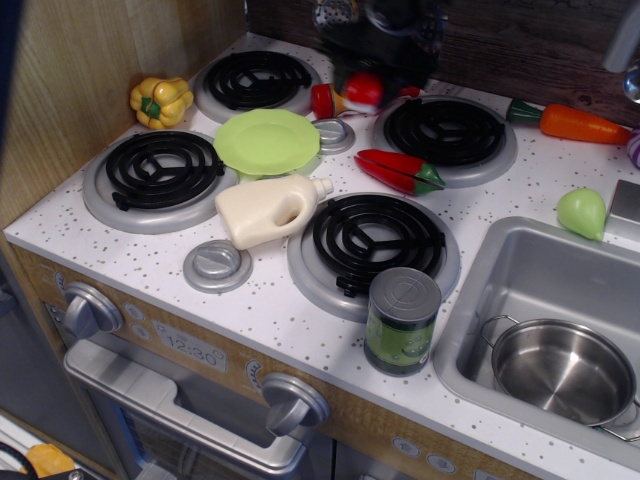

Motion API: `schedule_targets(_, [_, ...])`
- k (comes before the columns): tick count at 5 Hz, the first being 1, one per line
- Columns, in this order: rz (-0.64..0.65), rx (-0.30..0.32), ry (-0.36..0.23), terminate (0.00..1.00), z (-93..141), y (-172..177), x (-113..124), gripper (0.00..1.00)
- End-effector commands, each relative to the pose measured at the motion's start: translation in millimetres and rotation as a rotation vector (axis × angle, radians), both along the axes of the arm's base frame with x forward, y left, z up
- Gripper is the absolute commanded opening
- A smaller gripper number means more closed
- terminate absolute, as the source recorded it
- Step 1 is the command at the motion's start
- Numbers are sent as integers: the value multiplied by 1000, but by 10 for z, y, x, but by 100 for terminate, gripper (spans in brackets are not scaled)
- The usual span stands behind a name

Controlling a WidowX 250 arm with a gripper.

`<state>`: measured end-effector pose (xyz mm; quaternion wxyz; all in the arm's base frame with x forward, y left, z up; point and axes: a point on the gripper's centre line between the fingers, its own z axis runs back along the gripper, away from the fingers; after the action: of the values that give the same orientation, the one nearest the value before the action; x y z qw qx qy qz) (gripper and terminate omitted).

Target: Put sushi on plate

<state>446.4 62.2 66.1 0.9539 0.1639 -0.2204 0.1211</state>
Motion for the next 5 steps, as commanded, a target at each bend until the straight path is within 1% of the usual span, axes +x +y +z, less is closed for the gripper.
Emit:
schedule_targets(1, [-26,31,-77,0,364,465,-192,0])
schedule_targets(2, [-36,-3,-80,0,125,554,-304,0])
schedule_targets(3, [-89,-72,-63,0,-20,595,-315,0])
schedule_targets(4, [-95,-81,-107,0,-36,583,-312,100])
schedule_targets(5, [-95,-81,-107,0,-36,583,-312,100])
